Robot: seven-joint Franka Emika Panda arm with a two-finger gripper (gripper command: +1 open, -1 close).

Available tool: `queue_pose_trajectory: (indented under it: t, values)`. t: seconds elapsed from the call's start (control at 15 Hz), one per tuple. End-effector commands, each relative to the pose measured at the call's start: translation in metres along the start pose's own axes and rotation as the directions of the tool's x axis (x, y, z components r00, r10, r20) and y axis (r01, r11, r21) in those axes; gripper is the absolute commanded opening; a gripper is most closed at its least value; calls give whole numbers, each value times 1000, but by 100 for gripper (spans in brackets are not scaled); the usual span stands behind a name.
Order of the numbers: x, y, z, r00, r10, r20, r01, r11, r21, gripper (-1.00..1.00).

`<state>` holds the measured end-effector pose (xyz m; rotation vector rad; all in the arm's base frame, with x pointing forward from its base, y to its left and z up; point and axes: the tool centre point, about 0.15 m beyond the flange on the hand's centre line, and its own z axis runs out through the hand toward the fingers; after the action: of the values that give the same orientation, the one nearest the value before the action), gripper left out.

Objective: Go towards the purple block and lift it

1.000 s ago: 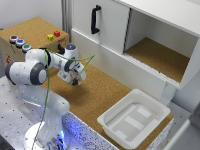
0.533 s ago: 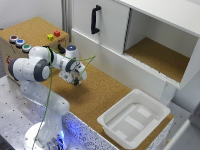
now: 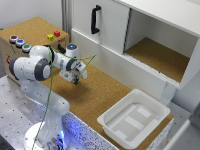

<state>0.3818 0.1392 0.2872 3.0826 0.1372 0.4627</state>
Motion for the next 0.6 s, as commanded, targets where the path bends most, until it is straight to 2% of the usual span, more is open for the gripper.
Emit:
queue_pose_trajectory:
  t: [0.0, 0.13, 0.2, 0.27, 0.47, 0.53]
  values:
    - [15, 5, -185, 996, -51, -71, 43, 993, -106, -100]
    - [20, 5, -224, 994, -61, -95, 48, 990, -136, -100]
    - [20, 5, -230, 993, -59, -104, 47, 992, -118, -100]
    - [20, 4, -230, 993, -60, -105, 48, 993, -112, -100]
    - [18, -1, -195, 997, -61, -48, 60, 998, -20, -100]
    - [17, -2, -186, 998, -61, -28, 61, 998, -6, -100]
